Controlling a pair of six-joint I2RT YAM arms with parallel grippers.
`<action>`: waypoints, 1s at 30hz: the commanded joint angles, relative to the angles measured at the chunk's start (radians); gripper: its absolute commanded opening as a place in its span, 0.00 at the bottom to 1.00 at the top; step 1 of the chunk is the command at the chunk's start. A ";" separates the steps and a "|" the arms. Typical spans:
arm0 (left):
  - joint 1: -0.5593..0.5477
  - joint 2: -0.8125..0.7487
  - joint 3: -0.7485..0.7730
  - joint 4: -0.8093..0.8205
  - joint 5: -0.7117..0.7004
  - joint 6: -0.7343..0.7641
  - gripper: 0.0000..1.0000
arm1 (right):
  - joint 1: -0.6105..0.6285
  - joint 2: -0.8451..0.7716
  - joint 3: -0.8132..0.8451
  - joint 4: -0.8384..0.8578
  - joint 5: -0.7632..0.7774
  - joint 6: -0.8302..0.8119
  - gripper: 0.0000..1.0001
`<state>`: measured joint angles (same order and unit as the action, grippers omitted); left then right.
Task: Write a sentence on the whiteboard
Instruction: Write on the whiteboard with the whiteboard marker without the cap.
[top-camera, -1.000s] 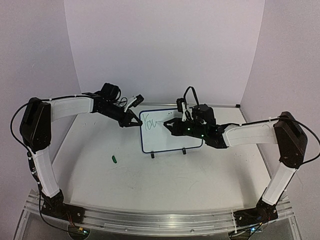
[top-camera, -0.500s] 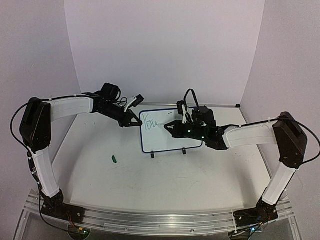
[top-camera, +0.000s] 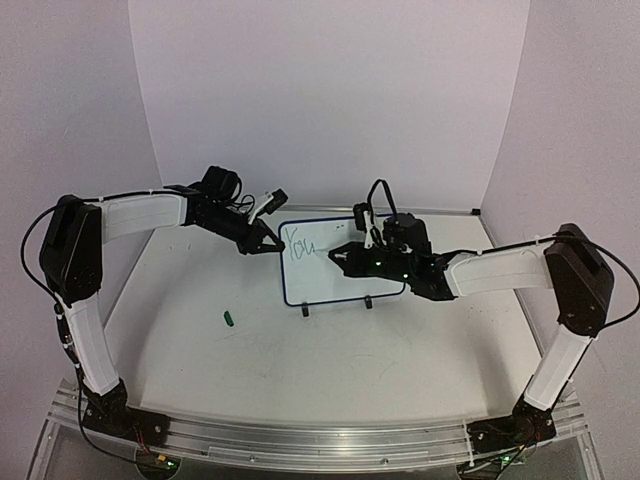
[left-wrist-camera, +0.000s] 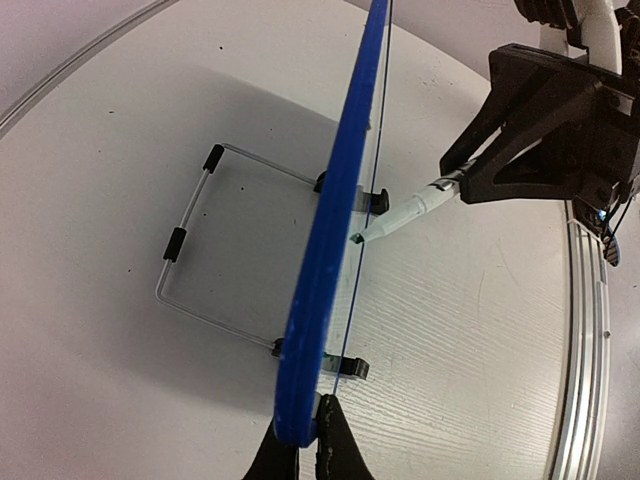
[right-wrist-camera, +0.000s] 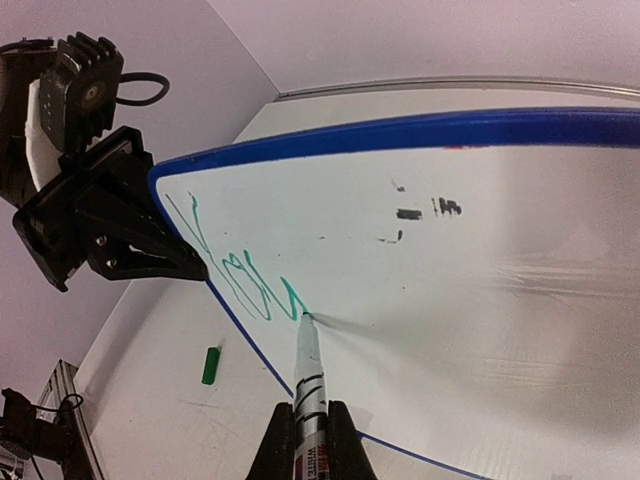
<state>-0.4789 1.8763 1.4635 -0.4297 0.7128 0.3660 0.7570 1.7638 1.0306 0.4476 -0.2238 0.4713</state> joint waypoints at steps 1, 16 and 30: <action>0.010 -0.033 -0.014 -0.020 -0.133 0.048 0.00 | -0.008 -0.042 -0.012 0.016 0.032 -0.012 0.00; 0.009 -0.030 -0.016 -0.020 -0.140 0.048 0.00 | -0.031 -0.176 -0.078 0.000 0.005 -0.015 0.00; 0.010 -0.024 -0.016 -0.020 -0.142 0.047 0.00 | -0.061 -0.143 -0.081 0.014 0.005 -0.007 0.00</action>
<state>-0.4816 1.8729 1.4635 -0.4370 0.7052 0.3668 0.7076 1.6013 0.9352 0.4359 -0.2221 0.4683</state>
